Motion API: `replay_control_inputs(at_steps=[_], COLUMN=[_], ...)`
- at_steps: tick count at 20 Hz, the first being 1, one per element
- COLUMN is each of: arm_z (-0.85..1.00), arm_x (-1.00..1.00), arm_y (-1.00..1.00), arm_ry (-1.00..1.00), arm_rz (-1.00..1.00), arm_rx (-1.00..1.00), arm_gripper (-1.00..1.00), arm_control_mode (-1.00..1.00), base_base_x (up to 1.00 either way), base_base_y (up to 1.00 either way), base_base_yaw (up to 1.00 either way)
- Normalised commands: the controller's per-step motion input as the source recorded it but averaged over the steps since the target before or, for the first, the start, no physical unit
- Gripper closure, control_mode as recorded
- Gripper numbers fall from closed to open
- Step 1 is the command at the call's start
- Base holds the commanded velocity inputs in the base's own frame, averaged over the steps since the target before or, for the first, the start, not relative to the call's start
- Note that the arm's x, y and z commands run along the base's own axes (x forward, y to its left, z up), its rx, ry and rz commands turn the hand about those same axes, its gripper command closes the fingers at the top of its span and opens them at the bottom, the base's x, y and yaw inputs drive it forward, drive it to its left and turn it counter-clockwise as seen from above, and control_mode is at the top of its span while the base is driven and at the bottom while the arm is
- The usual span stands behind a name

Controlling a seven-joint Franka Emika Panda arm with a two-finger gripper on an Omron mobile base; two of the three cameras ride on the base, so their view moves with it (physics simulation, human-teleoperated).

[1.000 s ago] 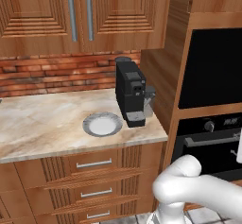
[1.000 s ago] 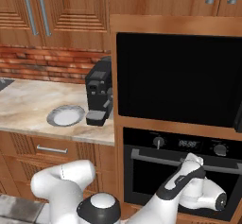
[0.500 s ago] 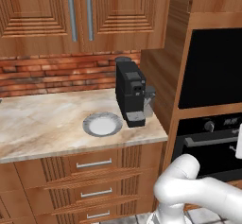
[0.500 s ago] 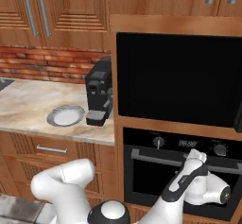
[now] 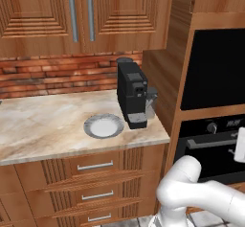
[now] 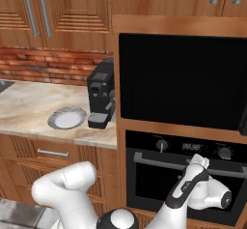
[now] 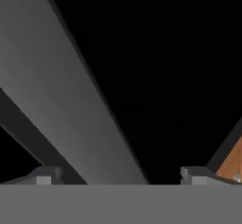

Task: Take the fish from the oven and place it on the plate on the counter.

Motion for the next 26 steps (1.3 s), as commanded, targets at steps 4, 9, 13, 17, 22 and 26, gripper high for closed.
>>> replay_control_inputs(at_steps=[4, 9, 13, 17, 22, 26], arm_z=[-0.21, -0.08, -0.01, 0.0, -0.05, 0.0], arm_x=[0.19, 0.19, 0.02, 0.0, 0.0, 0.0], arm_y=[0.01, 0.01, 0.03, 0.02, 0.05, 0.04], arm_ry=[0.0, 0.0, 0.0, -0.03, -0.1, -0.13], arm_rz=[-0.02, 0.0, 0.0, 0.0, -0.02, -0.04], arm_rx=[0.0, 0.0, 0.0, 0.0, 0.02, 0.02], arm_gripper=[-1.0, -1.0, -1.0, -1.0, -1.0, -1.0], arm_control_mode=[-1.0, -1.0, -1.0, -1.0, -1.0, -1.0], base_base_x=[0.0, 0.0, 0.0, 0.0, 0.0, 0.0], base_base_y=[0.0, 0.0, 0.0, 0.0, 0.0, 0.0], base_base_yaw=[0.0, 0.0, 0.0, 0.0, 0.0, 0.0])
